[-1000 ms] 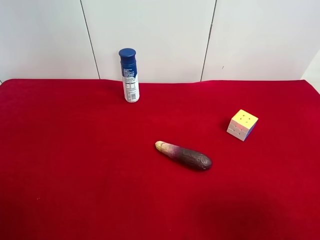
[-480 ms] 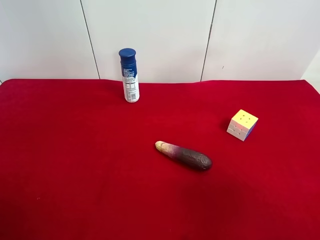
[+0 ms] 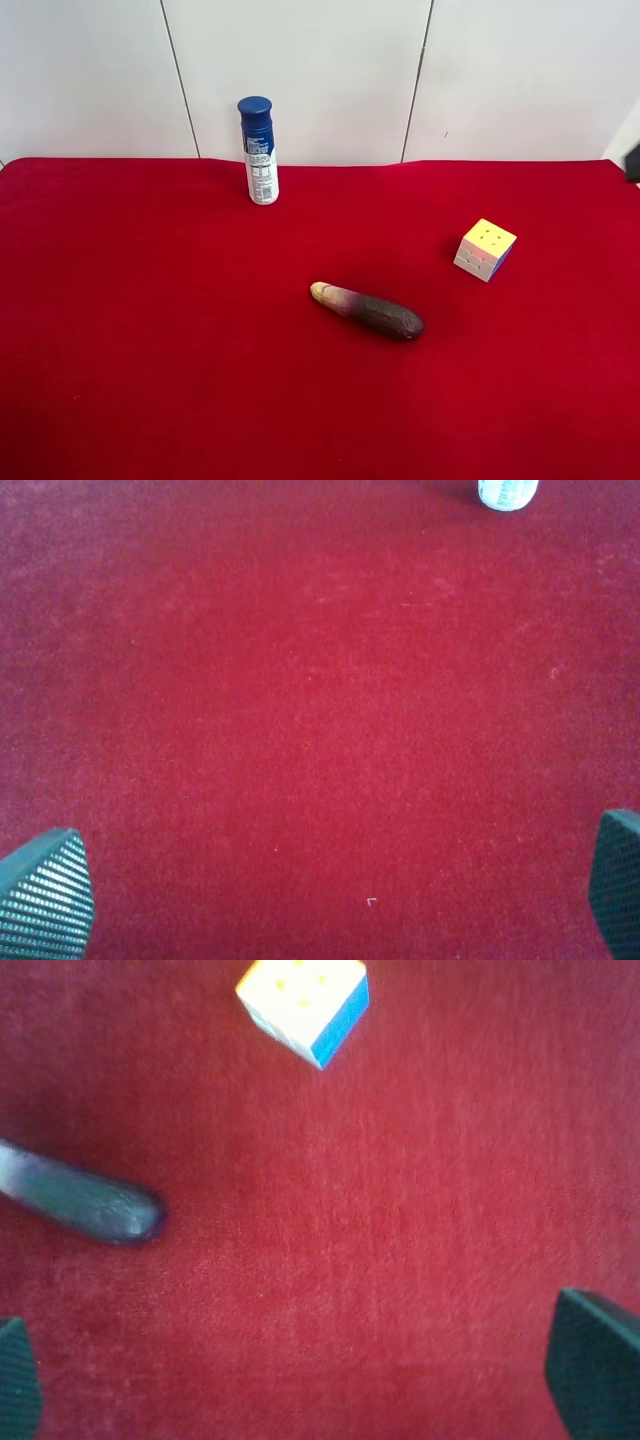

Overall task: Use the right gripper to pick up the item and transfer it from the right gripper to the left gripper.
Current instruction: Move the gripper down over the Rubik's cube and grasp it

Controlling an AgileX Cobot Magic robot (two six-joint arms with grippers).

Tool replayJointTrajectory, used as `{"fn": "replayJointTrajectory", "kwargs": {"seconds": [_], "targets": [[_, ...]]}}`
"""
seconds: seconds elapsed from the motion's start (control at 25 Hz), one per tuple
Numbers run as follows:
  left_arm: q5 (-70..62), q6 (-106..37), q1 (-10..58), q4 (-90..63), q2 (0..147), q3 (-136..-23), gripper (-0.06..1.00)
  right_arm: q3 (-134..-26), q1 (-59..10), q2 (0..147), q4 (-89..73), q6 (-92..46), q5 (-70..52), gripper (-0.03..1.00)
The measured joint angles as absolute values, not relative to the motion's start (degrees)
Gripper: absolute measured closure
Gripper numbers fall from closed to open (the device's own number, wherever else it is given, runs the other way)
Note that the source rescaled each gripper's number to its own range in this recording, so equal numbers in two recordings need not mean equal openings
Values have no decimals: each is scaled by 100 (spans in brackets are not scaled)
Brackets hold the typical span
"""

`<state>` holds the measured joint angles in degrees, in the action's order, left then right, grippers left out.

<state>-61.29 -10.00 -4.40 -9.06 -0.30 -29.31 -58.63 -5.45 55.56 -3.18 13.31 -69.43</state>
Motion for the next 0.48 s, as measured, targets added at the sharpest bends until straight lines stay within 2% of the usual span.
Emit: {"fn": "replayJointTrajectory", "kwargs": {"seconds": [0.48], "targets": [[-6129, -994, -440, -906, -30, -2931, -6, -5895, -545, 7915, -388, 2499, -6644, -3]]}}
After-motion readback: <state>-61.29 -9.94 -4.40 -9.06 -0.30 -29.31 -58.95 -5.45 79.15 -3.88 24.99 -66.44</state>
